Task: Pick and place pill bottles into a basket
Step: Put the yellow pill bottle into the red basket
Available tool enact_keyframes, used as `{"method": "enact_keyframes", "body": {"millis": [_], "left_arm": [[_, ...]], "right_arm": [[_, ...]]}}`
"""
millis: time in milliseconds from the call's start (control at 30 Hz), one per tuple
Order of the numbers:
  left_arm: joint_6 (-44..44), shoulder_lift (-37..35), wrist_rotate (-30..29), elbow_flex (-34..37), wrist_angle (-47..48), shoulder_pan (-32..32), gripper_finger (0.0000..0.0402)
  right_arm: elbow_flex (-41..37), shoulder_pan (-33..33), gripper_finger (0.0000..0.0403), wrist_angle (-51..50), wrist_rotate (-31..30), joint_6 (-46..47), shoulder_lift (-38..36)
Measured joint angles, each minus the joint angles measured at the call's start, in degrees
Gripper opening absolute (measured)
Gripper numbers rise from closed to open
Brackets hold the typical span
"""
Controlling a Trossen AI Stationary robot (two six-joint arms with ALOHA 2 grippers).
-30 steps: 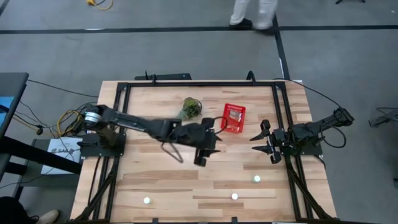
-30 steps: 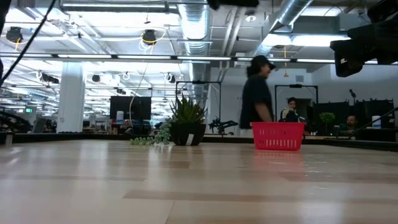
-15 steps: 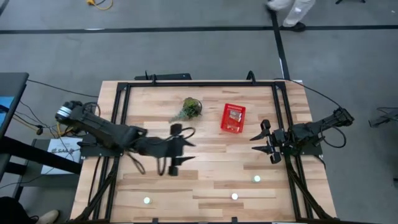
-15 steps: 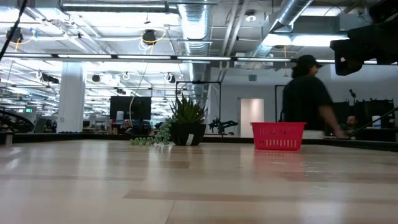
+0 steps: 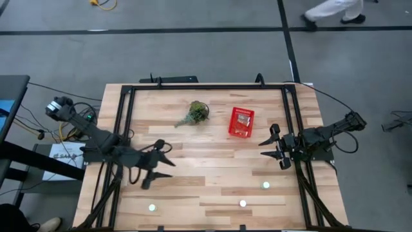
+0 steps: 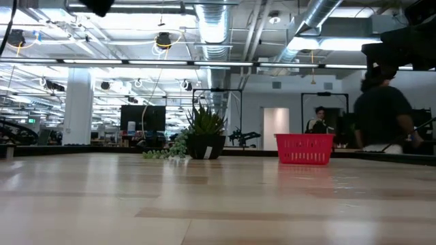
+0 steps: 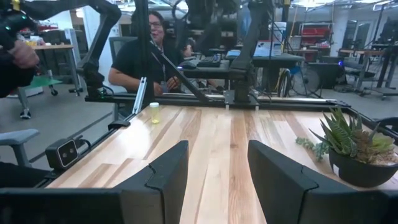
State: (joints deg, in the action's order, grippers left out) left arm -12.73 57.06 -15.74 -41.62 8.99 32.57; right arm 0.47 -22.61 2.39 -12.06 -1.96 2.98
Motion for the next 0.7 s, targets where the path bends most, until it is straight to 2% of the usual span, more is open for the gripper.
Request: {"method": "enact_keyframes", "body": {"millis": [167,400,533,700], "left_arm": [[-5.68,-0.87,-3.09,2.82,5.24,6.06,0.0185],[-18.7,0.97,-5.78,3.59,15.54,14.78,0.0185],[-25.98,1.22,-7.69,3.59,17.58,20.46,0.0185],[-34.26,1.33,-13.11,3.59,17.35,26.92,0.0185]], "right_arm": [[-0.02,0.0,0.0159,-0.02,-0.02,-0.01,0.01],[0.0,0.0,0.0159,0.02,-0.02,0.32,0.01],[-0.02,0.0,0.0159,0.08,-0.04,0.44,0.01],[0.0,0.0,0.0159,0.11,-0.31,0.44,0.0]]}}
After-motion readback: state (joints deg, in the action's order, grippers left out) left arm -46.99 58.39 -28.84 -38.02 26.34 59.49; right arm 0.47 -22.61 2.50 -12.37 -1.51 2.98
